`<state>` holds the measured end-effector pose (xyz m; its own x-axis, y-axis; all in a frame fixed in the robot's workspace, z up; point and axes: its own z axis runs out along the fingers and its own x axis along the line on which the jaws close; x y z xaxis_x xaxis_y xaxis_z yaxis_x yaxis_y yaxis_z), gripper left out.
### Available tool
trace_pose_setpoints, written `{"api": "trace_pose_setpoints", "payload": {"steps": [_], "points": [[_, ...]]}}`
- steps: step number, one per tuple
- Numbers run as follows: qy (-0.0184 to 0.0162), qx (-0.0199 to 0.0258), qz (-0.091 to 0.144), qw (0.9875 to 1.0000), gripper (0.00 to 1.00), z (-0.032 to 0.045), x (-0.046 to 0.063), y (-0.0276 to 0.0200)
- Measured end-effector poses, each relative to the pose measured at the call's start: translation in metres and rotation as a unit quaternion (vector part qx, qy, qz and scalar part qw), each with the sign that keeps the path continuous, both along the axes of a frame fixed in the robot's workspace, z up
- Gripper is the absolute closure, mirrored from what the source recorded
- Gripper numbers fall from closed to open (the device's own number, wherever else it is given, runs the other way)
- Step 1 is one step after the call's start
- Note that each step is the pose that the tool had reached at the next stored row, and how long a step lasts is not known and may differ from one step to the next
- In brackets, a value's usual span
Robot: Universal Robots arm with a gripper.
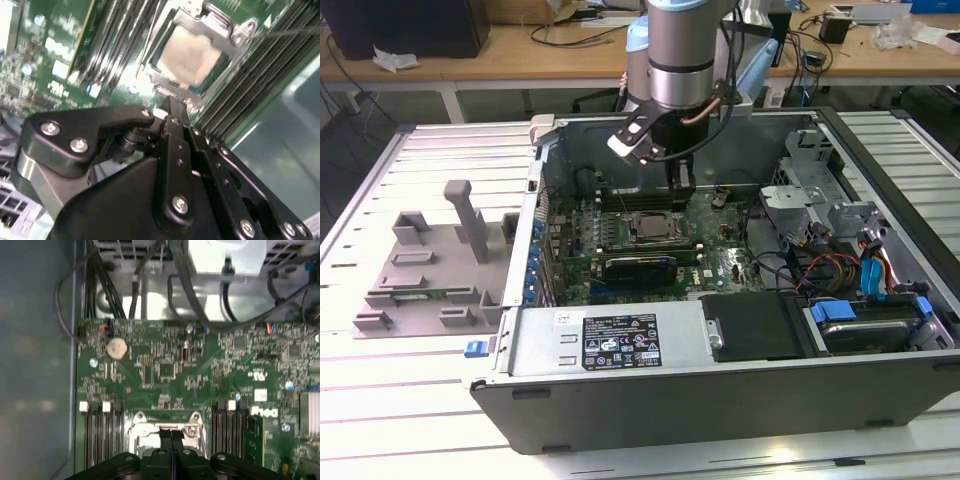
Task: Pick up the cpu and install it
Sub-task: 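Close the cpu cover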
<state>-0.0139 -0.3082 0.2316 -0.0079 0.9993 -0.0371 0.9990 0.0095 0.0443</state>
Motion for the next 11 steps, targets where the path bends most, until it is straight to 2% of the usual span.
{"api": "trace_pose_setpoints", "payload": {"steps": [4, 11], "points": [[0.0000, 0.0000, 0.000, 1.0000, 0.89, -0.0047, -0.017, 0.0000], [0.0000, 0.0000, 0.000, 1.0000, 0.89, -0.0132, -0.029, -0.0006]]}}
